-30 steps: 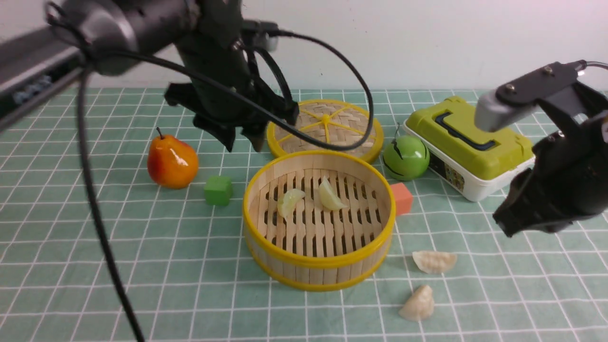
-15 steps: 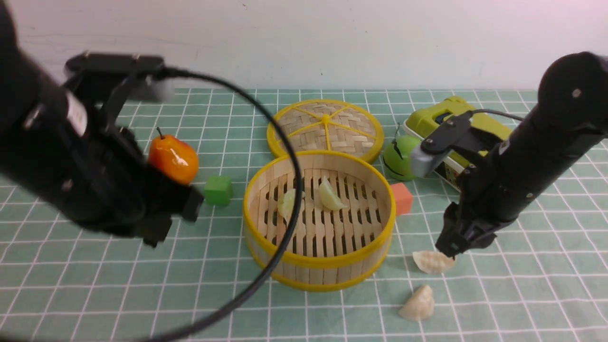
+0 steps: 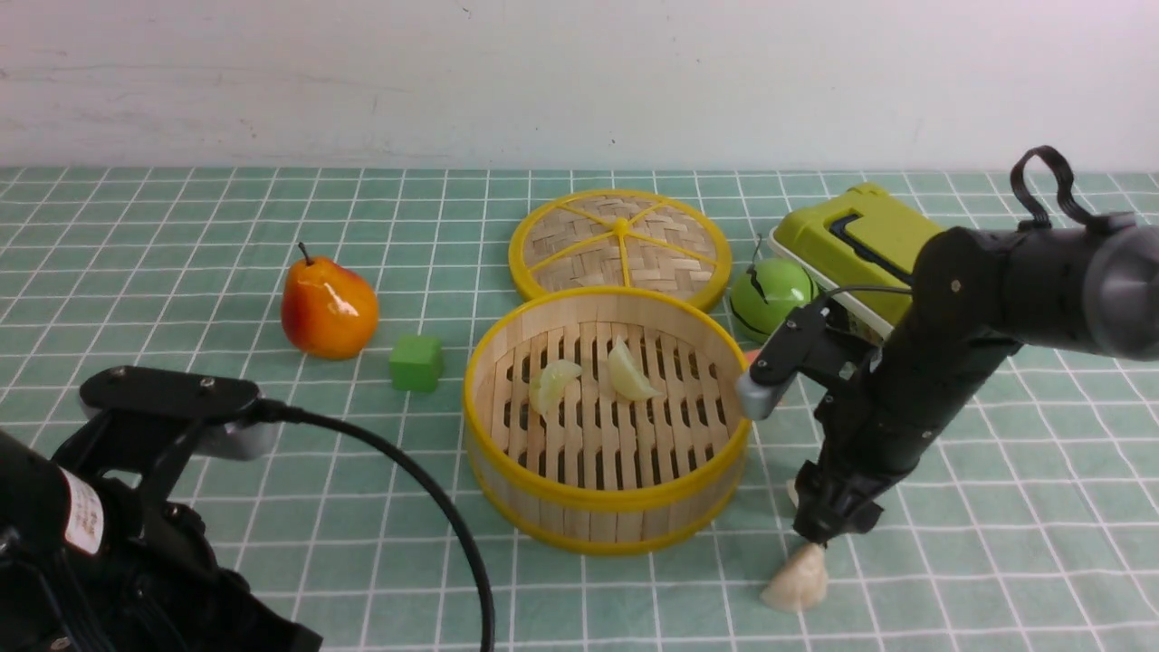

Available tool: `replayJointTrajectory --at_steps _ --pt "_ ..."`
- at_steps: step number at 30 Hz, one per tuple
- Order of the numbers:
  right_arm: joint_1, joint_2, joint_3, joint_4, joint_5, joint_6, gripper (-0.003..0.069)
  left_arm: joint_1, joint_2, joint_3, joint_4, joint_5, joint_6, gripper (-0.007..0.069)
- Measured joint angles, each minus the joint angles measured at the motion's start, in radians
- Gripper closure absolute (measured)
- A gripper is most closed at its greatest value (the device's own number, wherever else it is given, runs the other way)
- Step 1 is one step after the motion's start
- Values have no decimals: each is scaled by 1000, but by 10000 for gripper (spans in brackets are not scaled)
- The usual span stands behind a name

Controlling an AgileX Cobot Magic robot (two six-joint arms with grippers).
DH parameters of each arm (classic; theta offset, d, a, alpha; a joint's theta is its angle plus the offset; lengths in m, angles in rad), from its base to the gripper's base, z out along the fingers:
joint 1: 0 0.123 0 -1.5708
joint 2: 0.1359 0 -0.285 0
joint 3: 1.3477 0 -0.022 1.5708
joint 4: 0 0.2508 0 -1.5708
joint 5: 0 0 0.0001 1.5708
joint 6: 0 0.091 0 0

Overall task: Put the dumplings into the steamer on the table with the blue tablecloth.
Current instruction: 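Reach for and grasp a dumpling lying on the table beside the steamer, then place the dumpling in the bamboo steamer basket with the right gripper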

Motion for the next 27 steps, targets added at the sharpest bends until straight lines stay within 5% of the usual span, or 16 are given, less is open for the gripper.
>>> replayJointTrajectory --at_steps 6,9,18,27 --pt "0 -3 -30 -62 19 86 447 0 0 0 -8 0 0 638" --pt "0 -20 -71 -81 46 136 492 0 0 0 -8 -1 0 638" --pt "119 -78 -319 -98 211 346 494 0 -17 0 -8 -3 0 638" --pt "305 44 -368 -81 61 398 494 0 -106 2 -9 3 0 638"
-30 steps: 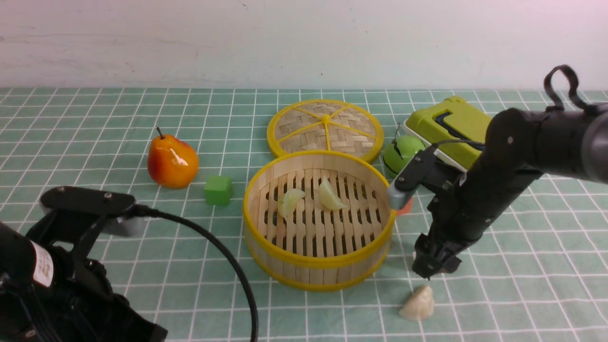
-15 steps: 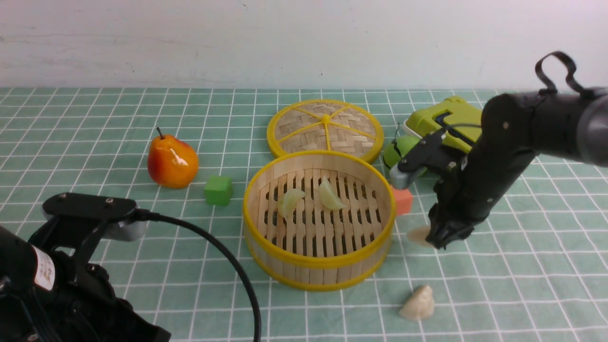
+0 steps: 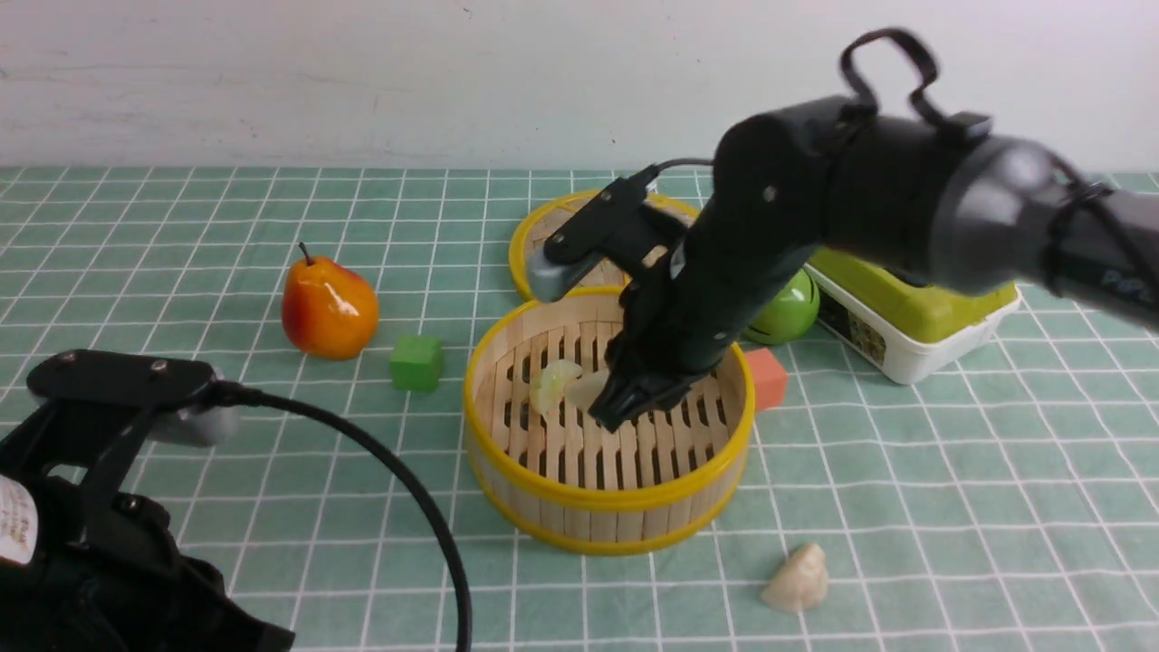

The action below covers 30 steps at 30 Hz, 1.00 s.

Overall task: Put the dumplings into the steamer on the table with the blue tablecloth.
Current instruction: 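Place the dumpling in the bamboo steamer basket with the right gripper, then reach for and grasp a dumpling lying on the table beside the steamer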

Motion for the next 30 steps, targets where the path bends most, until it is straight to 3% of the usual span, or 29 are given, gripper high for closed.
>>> replayJointTrajectory --at_steps 6,12,15,17,21,30 --pt "2 79 0 -8 -68 78 477 0 -90 1 2 29 0 635" --pt "2 56 -1 -10 7 155 281 0 -175 1 3 40 0 635" --pt "2 -14 -11 -10 193 180 158 0 -224 1 4 43 0 635" --pt "2 -63 -14 -9 299 182 120 0 -237 1 4 45 0 634" --pt "2 -175 6 9 396 182 111 0 -242 1 5 42 0 629" --pt "2 -405 351 12 337 235 181 0 -242 1 9 27 3 624"
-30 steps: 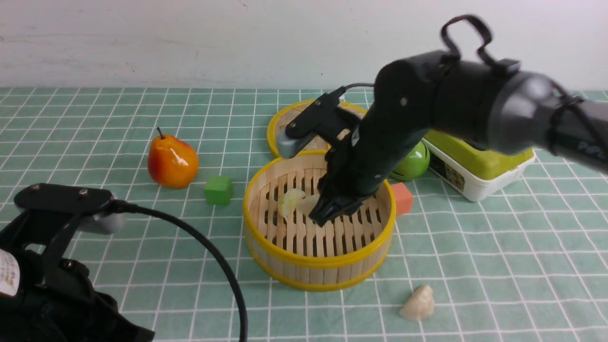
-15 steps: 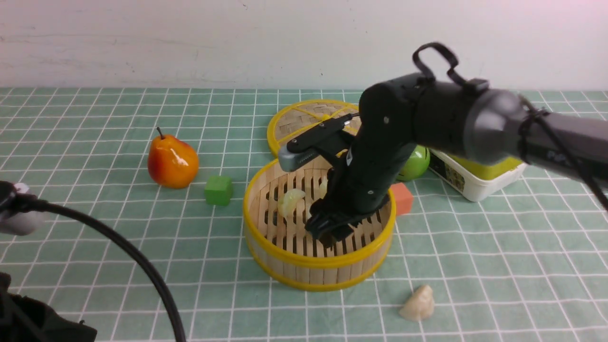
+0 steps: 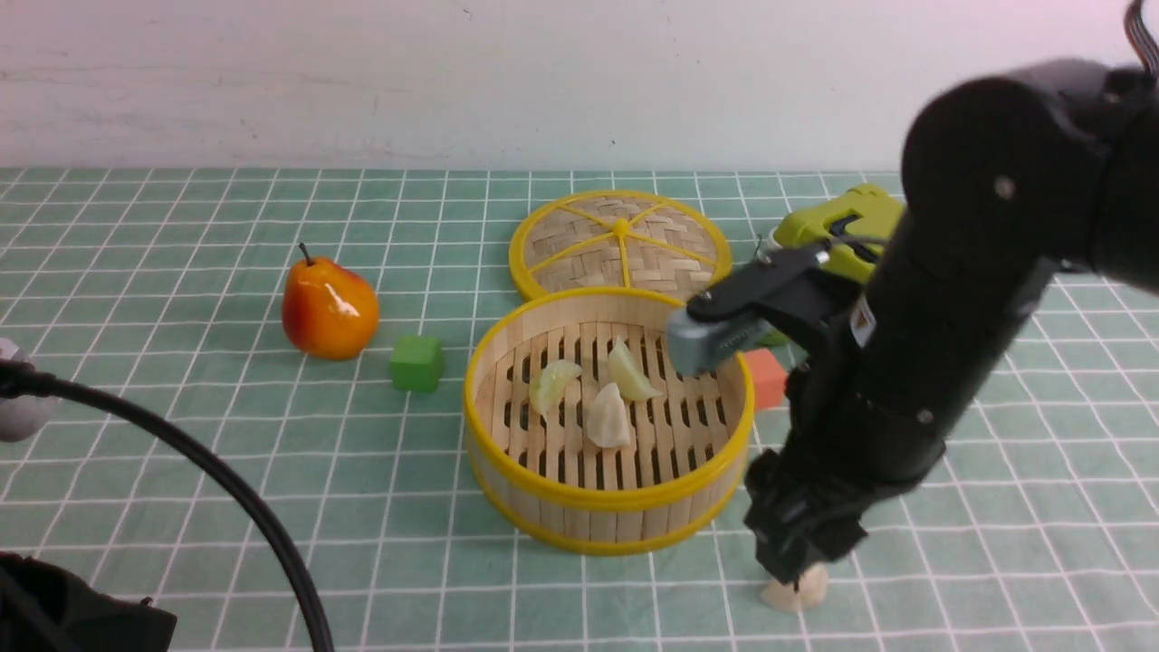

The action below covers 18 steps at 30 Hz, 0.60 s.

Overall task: Put the dumplings into the steamer on the table with the blue tablecloth.
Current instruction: 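Reach for and grasp a dumpling lying on the table beside the steamer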

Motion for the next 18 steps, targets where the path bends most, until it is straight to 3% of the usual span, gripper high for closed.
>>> replayJointTrajectory --at_steps 4,9,14,18 --pt "-1 -26 191 -57 -213 178 199 0 0 0 0 6 0 620" --pt "-19 16 265 -144 -419 448 200 0 0 0 0 9 0 617" --pt "-65 82 266 -183 -514 597 200 0 0 0 0 16 0 608" --pt "-112 144 267 -178 -516 628 200 0 0 0 0 16 0 606"
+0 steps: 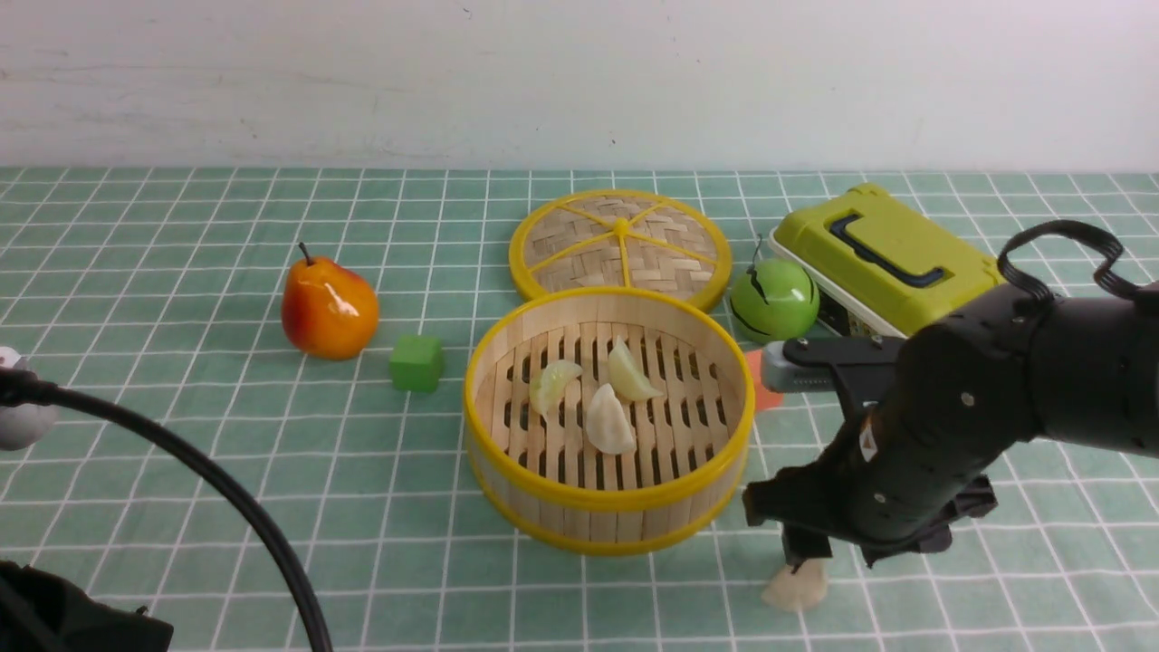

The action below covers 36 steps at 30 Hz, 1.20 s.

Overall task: Put the dumplings into the steamer on the table with the blue tablecloth.
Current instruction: 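Reach for and grasp a dumpling lying on the table beside the steamer, then place the dumpling in the bamboo steamer basket with the right gripper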

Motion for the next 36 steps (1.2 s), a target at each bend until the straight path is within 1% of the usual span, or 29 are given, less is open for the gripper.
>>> replayJointTrajectory --at_steps 3,7,10,12,15,18,19,20,21,22,24,27,29,33,36 --pt "-6 22 -2 44 -21 -10 200 0 0 0 0 0 3 606" --pt "-6 50 0 149 -51 -79 200 0 0 0 3 0 4 606" --pt "-6 53 0 197 -61 -127 200 0 0 0 12 0 5 603" --pt "-6 57 0 202 -58 -140 200 0 0 0 15 0 5 602" --pt "-6 65 -1 198 -45 -153 218 0 0 0 21 0 5 601" --pt "-6 67 -3 194 -26 -177 277 0 0 0 22 0 5 601" --pt "-6 67 -4 194 -14 -193 321 0 0 0 22 0 5 601" --pt "-6 67 -4 194 -8 -196 330 0 0 0 22 0 5 601" --pt "-6 68 -11 194 8 -227 405 0 0 0 22 0 5 601" --pt "-6 68 -15 194 17 -243 420 0 0 0 22 0 5 601" --pt "-6 69 -30 194 53 -280 422 0 0 0 23 0 5 600" --pt "-6 72 -80 195 157 -344 422 0 0 0 23 0 5 596" --pt "-6 72 -110 195 188 -362 422 0 0 0 23 0 5 595" --pt "2 69 -272 194 298 -431 422 0 0 0 23 0 5 588" --pt "19 70 -363 193 318 -461 423 0 0 0 24 0 5 586"
